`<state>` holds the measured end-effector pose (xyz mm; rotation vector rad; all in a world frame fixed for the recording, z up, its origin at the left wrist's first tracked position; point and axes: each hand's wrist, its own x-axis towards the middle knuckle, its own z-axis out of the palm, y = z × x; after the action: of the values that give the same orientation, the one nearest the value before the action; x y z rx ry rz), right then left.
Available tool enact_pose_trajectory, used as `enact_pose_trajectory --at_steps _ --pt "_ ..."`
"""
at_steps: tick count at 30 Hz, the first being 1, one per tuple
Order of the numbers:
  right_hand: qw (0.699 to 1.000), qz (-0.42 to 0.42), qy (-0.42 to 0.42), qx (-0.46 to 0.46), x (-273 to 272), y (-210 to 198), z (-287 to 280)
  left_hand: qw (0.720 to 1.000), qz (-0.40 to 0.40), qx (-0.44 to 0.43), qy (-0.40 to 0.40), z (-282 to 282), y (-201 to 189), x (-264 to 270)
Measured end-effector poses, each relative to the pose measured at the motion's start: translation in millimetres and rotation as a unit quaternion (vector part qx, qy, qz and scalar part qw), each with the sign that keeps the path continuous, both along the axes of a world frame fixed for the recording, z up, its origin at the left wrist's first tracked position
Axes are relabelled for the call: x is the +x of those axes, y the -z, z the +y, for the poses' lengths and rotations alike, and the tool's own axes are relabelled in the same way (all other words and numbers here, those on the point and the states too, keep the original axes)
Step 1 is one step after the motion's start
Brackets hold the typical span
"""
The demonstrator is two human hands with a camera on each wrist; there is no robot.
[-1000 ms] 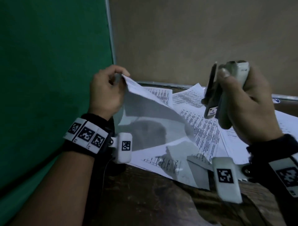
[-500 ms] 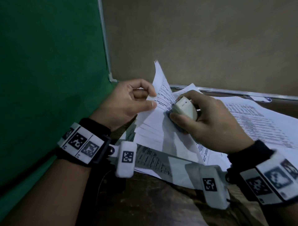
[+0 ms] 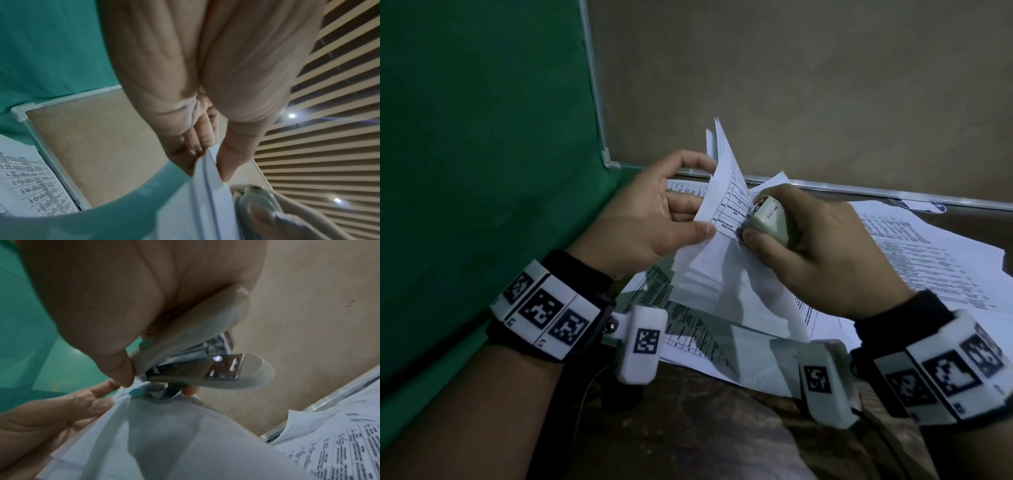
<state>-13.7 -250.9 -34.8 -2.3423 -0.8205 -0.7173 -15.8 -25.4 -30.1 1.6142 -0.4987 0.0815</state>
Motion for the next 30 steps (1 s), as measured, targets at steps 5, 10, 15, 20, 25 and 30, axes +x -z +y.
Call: enact_pose_trajectory --at_steps 5,10,15,20,25,30 --pt "0.998 -0.057 0.017 0.003 2.2 1.1 -0.1 0.996 -0.073 0.048 0.008 -7.8 3.9 -3.1" --pt "0.998 -0.059 0.019 -0.026 1.8 -0.6 -2.4 0.983 -0.112 0.143 -0.018 -11.6 12.3 4.5" --pt "0.998 -0.044 0.017 -0.047 2.1 -2.2 -4.0 0.98 -0.118 0.156 -0.037 -15.9 14.5 6.6" --pt "0.998 -0.037 0.022 -0.045 2.4 -2.0 -3.9 0.984 -0.094 0.148 -0.025 -16.3 18.4 9.9" --pt "0.998 -0.031 0.018 -0.057 1.8 -2.5 -4.1 0.983 -0.095 0.154 -0.011 -17.3 19.8 10.1" --pt "0.998 -0.03 0.023 -0.055 3.1 -1.6 -4.3 0.985 -0.086 0.148 -0.01 -18.2 22.1 11.0"
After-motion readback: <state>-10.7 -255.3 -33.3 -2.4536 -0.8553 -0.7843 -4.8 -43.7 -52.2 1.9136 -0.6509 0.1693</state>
